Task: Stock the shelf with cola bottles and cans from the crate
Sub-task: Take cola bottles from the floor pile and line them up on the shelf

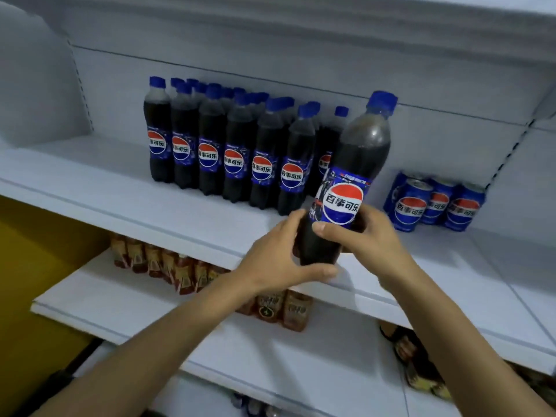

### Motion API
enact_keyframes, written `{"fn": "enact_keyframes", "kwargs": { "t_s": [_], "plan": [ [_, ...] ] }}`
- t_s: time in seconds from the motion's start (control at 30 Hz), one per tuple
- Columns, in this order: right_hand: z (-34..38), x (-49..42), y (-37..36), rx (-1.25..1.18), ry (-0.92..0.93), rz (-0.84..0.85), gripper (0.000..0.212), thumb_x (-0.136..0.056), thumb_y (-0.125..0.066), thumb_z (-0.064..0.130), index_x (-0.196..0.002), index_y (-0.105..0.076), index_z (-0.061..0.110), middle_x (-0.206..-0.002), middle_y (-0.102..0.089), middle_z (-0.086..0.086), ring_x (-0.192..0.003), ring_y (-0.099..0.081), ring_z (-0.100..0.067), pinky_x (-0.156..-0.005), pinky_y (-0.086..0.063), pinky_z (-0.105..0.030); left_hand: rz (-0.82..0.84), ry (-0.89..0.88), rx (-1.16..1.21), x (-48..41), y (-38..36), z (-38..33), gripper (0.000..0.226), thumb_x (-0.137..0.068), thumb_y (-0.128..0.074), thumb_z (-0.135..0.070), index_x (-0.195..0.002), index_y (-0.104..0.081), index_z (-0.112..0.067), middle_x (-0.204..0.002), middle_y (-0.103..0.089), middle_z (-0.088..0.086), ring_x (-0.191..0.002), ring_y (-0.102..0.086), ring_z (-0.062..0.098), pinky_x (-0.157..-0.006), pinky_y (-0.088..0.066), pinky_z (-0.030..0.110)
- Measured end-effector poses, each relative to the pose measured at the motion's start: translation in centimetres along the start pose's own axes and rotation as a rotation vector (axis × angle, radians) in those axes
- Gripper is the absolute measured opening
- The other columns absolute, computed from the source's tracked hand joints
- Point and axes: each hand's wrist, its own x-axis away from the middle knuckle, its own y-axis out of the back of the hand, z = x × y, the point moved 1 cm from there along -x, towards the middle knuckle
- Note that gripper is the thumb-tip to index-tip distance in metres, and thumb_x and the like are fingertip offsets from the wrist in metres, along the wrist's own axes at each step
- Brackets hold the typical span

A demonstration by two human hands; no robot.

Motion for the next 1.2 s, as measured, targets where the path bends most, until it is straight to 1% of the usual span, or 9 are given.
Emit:
{"fn": "enact_keyframes", "kwargs": {
  "t_s": [0.07, 0.13, 0.17, 0.27, 0.43, 0.53, 0.87, 0.97, 1.2],
  "plan": [
    [-1.0, -3.0, 0.9, 0.044, 0.021, -0.051, 0.048, -0.07, -0.082, 0.025, -0.113, -0.059, 0.023, -0.099, -0.069, 0.011, -0.086, -0.067, -0.001, -0.07, -0.056, -0.019, 0.01, -0.067, -0.208, -3.0, 1.0, 1.1, 0.112, -0.06, -0.06, -0.08, -0.149, -0.01, -0.034, -0.155, -0.025, -0.006, -0.138, -0.027, 0.012, -0.112, -0.03, 0.037],
    [-2.5, -6.2, 1.5, 0.087, 0.025, -0.108, 0.047, -0.071, -0.083, 0.022, -0.109, -0.056, 0.024, -0.097, -0.066, 0.015, -0.082, -0.065, 0.001, -0.07, -0.053, -0.015, -0.071, -0.176, -0.427, -5.7, 1.6, 2.2, 0.11, -0.066, -0.058, -0.078, -0.151, -0.01, -0.028, -0.159, -0.013, -0.005, -0.143, -0.013, 0.012, -0.117, -0.015, 0.036],
    [-3.4, -7.7, 1.6, 0.109, 0.008, -0.13, 0.05, -0.07, -0.083, 0.023, -0.111, -0.054, 0.024, -0.099, -0.064, 0.014, -0.083, -0.063, 0.0, -0.071, -0.05, -0.015, -0.128, -0.243, -0.518, -7.0, 1.8, 2.6, 0.107, -0.069, -0.057, -0.077, -0.151, -0.013, -0.024, -0.16, -0.01, -0.004, -0.145, -0.01, 0.014, -0.118, -0.012, 0.036],
    [-6.4, -12.2, 1.5, 0.196, -0.081, -0.176, 0.066, -0.066, -0.086, 0.031, -0.122, -0.055, 0.016, -0.116, -0.064, 0.002, -0.1, -0.063, -0.015, -0.08, -0.049, -0.024, -0.268, -0.368, -0.672, -10.2, 1.0, 4.4, 0.099, -0.074, -0.058, -0.068, -0.149, -0.023, -0.015, -0.16, -0.01, 0.008, -0.147, -0.009, 0.023, -0.118, -0.016, 0.046],
    [-10.0, -16.7, 1.3, 0.271, -0.09, -0.224, 0.07, -0.063, -0.085, 0.04, -0.122, -0.056, 0.015, -0.117, -0.065, 0.004, -0.105, -0.062, -0.017, -0.088, -0.053, -0.036, -0.416, -0.299, -0.717, -12.3, -0.3, 7.1, 0.094, -0.071, -0.074, -0.047, -0.145, -0.032, -0.008, -0.158, -0.016, 0.014, -0.146, -0.012, 0.027, -0.116, -0.021, 0.048],
    [-10.9, -17.9, 1.3, 0.282, -0.077, -0.235, 0.073, -0.064, -0.084, 0.043, -0.124, -0.054, 0.017, -0.122, -0.065, 0.001, -0.108, -0.062, -0.019, -0.089, -0.052, -0.037, -0.396, -0.313, -0.735, -12.2, -0.7, 8.7, 0.093, -0.069, -0.077, -0.038, -0.145, -0.032, -0.006, -0.157, -0.019, 0.014, -0.145, -0.014, 0.027, -0.115, -0.025, 0.049],
    [-11.5, -20.4, -0.2, 0.26, -0.032, -0.291, 0.067, -0.067, -0.085, 0.033, -0.121, -0.053, 0.012, -0.121, -0.061, -0.007, -0.107, -0.061, -0.023, -0.086, -0.052, -0.036, -0.361, -0.279, -0.756, -12.3, -0.9, 9.3, 0.094, -0.072, -0.075, -0.038, -0.147, -0.027, -0.006, -0.158, -0.014, 0.014, -0.146, -0.012, 0.027, -0.115, -0.023, 0.047],
    [-11.4, -20.3, -0.3, 0.246, -0.012, -0.299, 0.068, -0.068, -0.085, 0.03, -0.123, -0.051, 0.01, -0.121, -0.061, -0.007, -0.106, -0.059, -0.02, -0.082, -0.048, -0.03, -0.357, -0.279, -0.75, -12.2, -1.0, 9.2, 0.094, -0.073, -0.075, -0.037, -0.147, -0.026, -0.006, -0.158, -0.015, 0.014, -0.146, -0.013, 0.027, -0.115, -0.025, 0.047],
    [-12.2, -19.4, -0.9, 0.232, -0.001, -0.287, 0.081, -0.064, -0.087, 0.025, -0.131, -0.043, 0.015, -0.128, -0.057, -0.004, -0.114, -0.056, -0.02, -0.091, -0.048, -0.031, -0.35, -0.266, -0.738, -12.3, -0.9, 9.3, 0.092, -0.071, -0.076, -0.034, -0.146, -0.03, -0.007, -0.158, -0.016, 0.012, -0.146, -0.013, 0.025, -0.114, -0.026, 0.044]
  ]
}}
